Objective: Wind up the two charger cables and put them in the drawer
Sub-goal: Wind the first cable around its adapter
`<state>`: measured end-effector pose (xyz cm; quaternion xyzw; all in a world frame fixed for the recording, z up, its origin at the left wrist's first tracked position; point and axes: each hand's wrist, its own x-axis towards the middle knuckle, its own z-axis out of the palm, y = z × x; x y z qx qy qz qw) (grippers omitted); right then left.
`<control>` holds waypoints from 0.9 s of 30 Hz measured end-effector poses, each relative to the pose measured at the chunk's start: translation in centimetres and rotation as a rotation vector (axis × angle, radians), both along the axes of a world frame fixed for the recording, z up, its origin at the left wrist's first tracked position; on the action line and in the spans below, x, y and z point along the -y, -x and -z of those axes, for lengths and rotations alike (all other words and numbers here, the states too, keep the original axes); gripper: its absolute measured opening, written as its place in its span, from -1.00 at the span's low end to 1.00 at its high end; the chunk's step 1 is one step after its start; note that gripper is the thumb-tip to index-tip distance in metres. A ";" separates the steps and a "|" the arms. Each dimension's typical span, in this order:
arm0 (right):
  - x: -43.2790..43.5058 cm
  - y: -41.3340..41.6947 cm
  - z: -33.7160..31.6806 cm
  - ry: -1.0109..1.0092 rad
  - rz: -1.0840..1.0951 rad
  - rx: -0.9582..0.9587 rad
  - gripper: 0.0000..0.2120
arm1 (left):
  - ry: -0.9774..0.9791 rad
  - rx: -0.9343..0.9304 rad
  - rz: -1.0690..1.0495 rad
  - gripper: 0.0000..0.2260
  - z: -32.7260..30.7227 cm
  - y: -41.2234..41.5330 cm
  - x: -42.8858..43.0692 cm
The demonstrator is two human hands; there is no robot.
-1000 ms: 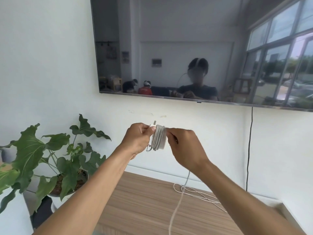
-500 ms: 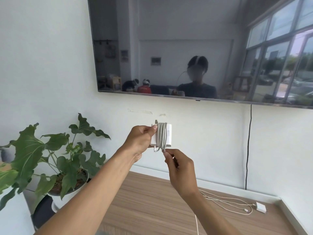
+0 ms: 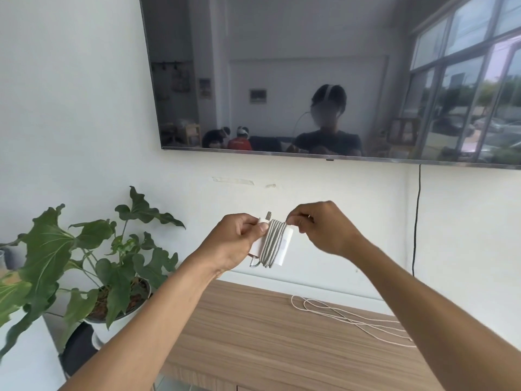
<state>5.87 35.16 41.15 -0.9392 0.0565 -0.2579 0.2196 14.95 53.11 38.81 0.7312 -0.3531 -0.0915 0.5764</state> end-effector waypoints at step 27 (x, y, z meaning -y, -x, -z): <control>-6.6 0.9 8.7 -0.242 -0.035 0.489 -0.88 | 0.300 -0.322 -0.160 -0.76 -1.6 -0.4 1.4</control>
